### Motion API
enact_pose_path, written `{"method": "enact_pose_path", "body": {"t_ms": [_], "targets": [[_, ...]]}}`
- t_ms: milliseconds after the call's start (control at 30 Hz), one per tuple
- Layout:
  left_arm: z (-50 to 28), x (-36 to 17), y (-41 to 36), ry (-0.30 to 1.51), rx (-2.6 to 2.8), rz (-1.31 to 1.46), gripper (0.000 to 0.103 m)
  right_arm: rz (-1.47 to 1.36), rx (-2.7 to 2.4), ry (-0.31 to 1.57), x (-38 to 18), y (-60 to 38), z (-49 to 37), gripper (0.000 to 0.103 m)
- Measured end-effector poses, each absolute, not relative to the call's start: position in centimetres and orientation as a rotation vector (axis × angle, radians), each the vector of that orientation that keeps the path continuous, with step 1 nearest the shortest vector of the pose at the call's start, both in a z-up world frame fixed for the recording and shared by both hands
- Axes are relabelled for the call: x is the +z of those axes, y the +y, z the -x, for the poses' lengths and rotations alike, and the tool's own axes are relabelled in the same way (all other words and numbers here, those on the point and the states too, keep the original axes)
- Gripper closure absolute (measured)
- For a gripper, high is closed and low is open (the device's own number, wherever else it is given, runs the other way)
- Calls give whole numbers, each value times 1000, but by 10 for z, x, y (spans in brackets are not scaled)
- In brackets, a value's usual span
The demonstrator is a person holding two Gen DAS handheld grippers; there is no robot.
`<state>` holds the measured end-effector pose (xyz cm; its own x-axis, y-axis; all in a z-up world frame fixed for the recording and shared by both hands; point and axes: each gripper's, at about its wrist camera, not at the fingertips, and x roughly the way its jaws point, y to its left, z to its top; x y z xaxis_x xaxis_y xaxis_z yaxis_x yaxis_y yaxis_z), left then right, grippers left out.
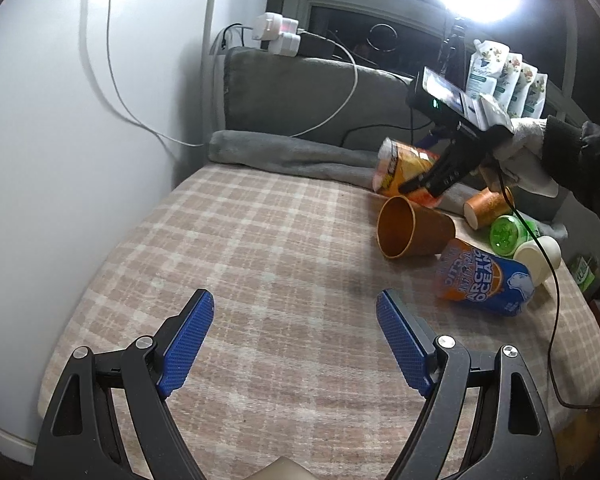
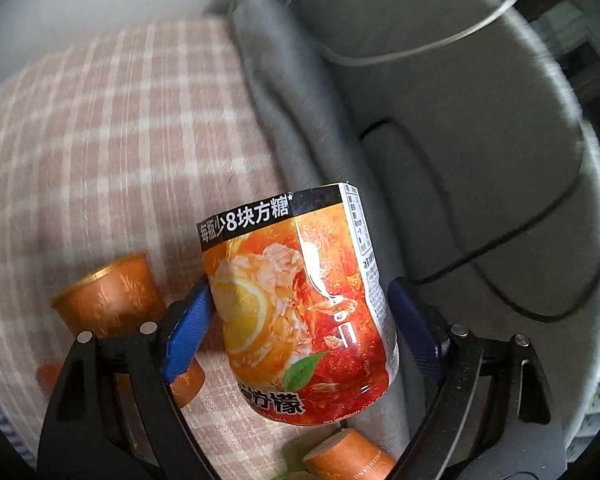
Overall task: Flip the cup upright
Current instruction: 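Lift the lemon tea cup with the right gripper and carry it toward the left gripper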
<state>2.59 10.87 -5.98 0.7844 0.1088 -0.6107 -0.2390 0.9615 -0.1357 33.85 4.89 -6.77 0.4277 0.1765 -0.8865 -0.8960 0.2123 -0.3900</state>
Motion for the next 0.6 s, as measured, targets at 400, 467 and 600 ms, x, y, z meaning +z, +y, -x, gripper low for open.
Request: {"method": "enact_pose_path", "body": {"t_ms": [400,467,600], "targets": [[-8,-44,92,603,159,191,20,987,814,734,-1,9,-288,15],[-2,-41,87,592,145,187,20,973,800,725,10,-4,-272,15],[7,-36,80,575,123,180,20,935,781,729,22,-27,-254,15]]}}
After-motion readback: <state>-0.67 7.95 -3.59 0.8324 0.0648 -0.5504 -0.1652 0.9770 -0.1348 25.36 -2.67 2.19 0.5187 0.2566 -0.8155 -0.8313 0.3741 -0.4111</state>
